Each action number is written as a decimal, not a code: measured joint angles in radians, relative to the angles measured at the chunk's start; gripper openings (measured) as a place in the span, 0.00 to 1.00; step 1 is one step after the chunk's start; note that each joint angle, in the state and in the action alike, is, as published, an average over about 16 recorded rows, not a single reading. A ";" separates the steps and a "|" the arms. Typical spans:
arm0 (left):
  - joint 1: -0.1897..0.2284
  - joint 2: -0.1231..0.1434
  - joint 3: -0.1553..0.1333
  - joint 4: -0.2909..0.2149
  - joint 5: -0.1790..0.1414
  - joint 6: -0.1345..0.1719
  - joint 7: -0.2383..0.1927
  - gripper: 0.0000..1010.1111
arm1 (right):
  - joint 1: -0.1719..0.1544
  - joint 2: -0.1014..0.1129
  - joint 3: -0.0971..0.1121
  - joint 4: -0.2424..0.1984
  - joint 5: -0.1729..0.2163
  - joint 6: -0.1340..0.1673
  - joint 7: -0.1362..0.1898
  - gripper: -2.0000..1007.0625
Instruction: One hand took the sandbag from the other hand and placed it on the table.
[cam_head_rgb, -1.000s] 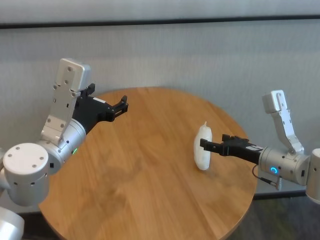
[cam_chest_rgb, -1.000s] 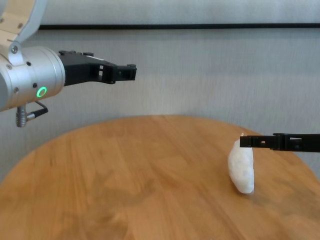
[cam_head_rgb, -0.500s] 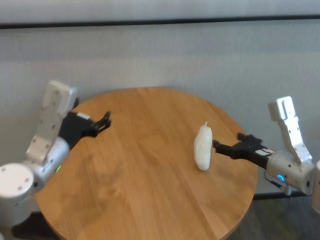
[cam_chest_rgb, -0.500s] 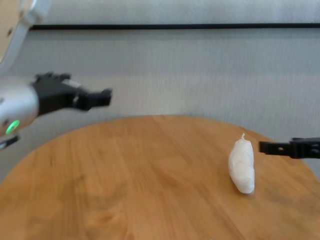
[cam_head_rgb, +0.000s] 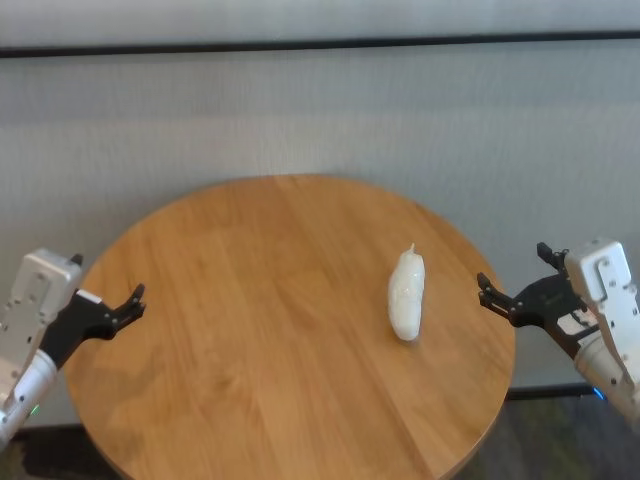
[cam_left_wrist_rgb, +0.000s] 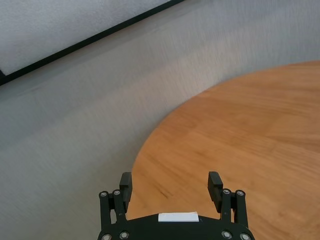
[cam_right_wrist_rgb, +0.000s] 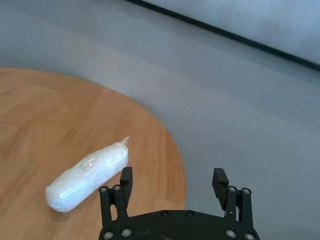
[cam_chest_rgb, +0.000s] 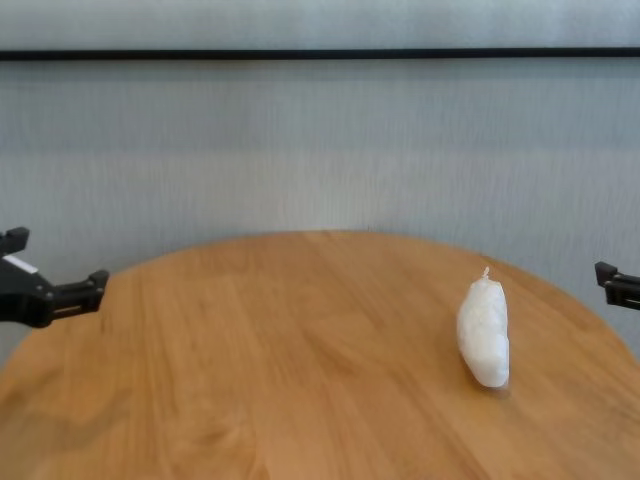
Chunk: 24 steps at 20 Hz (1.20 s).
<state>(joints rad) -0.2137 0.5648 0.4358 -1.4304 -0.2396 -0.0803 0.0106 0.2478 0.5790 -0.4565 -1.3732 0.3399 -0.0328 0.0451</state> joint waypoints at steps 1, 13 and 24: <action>0.004 0.011 0.004 0.004 -0.003 -0.011 0.004 0.99 | -0.010 0.005 0.001 -0.008 -0.018 -0.018 -0.014 0.99; 0.016 0.045 0.018 0.020 -0.014 -0.046 0.018 0.99 | -0.053 0.027 0.005 -0.042 -0.094 -0.096 -0.072 0.99; 0.016 0.042 0.017 0.020 -0.014 -0.043 0.018 0.99 | -0.051 0.027 0.005 -0.041 -0.090 -0.092 -0.073 1.00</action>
<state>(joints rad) -0.1982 0.6070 0.4527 -1.4105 -0.2538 -0.1237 0.0283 0.1970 0.6059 -0.4514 -1.4143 0.2500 -0.1245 -0.0279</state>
